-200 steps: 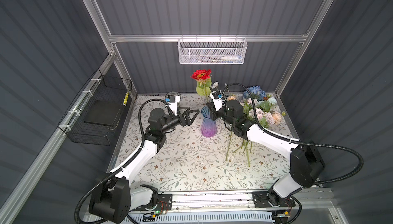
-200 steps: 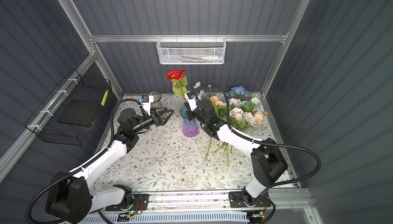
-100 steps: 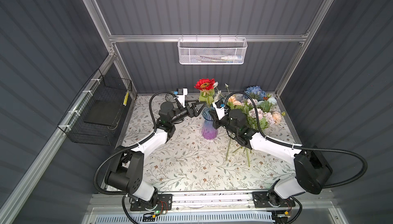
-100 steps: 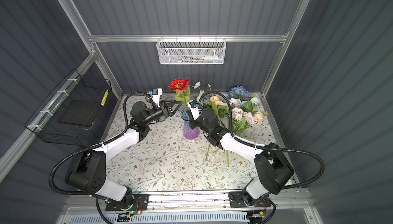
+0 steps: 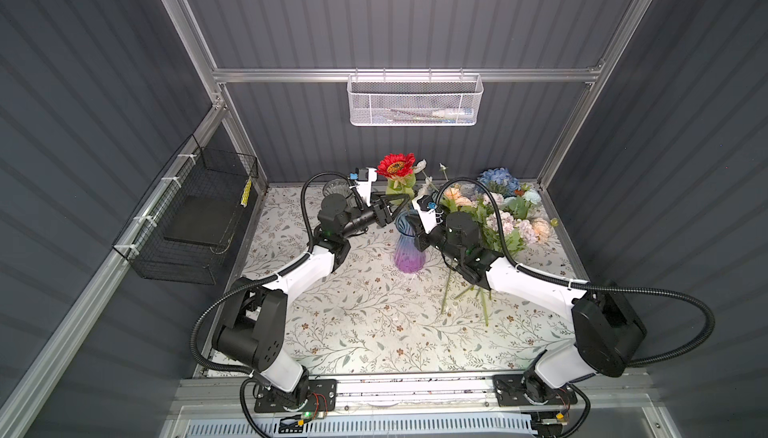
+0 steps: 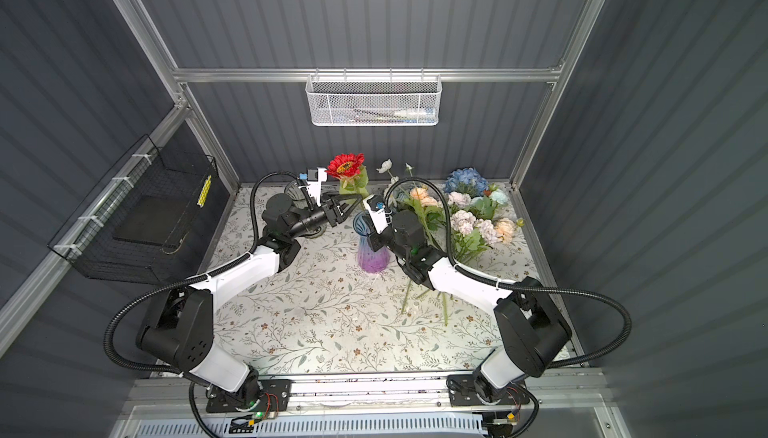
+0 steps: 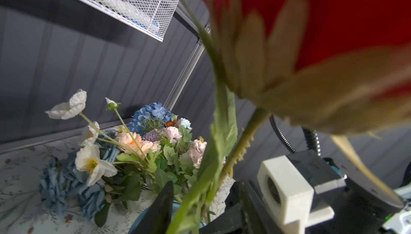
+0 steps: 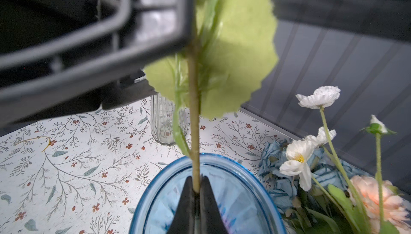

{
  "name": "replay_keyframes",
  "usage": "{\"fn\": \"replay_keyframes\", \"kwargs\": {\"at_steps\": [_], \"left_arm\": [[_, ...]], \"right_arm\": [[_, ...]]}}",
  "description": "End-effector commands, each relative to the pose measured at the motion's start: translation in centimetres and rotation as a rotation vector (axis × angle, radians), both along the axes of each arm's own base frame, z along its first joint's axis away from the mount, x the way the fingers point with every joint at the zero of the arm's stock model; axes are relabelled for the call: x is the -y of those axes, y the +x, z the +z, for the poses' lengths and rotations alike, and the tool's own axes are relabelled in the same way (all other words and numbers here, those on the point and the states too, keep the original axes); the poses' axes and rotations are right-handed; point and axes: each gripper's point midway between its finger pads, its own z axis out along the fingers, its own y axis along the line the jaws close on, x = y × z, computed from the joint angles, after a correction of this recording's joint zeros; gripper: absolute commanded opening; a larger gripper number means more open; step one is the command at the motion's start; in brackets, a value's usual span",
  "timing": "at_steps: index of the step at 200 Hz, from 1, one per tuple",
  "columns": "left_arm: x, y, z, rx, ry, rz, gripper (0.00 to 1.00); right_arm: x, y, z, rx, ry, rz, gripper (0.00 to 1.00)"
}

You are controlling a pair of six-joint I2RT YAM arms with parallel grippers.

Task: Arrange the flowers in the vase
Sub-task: 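Lower gerbera stem into gradient vase with right gripper while left steadies vase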

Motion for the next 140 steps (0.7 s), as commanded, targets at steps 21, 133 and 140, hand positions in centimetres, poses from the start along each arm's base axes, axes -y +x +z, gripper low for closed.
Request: {"fn": "replay_keyframes", "kwargs": {"at_steps": [21,133,140], "left_arm": [[0.3,-0.2,1.9,0.065,0.004,-0.015,0.22],[-0.6,0.8,-1.1,0.075,0.098,0.124,0.07],[-0.6,0.8,-1.5,0.081,0.108,0.139,0.08]], "right_arm": [[-0.7,-0.3,-0.7,-0.015,-0.029,0.029,0.00],[1.1,-1.1,1.9,0.016,0.010,-0.020,0.71],[1.5,-1.3,2.3,0.023,0.016,-0.029,0.74]]}}
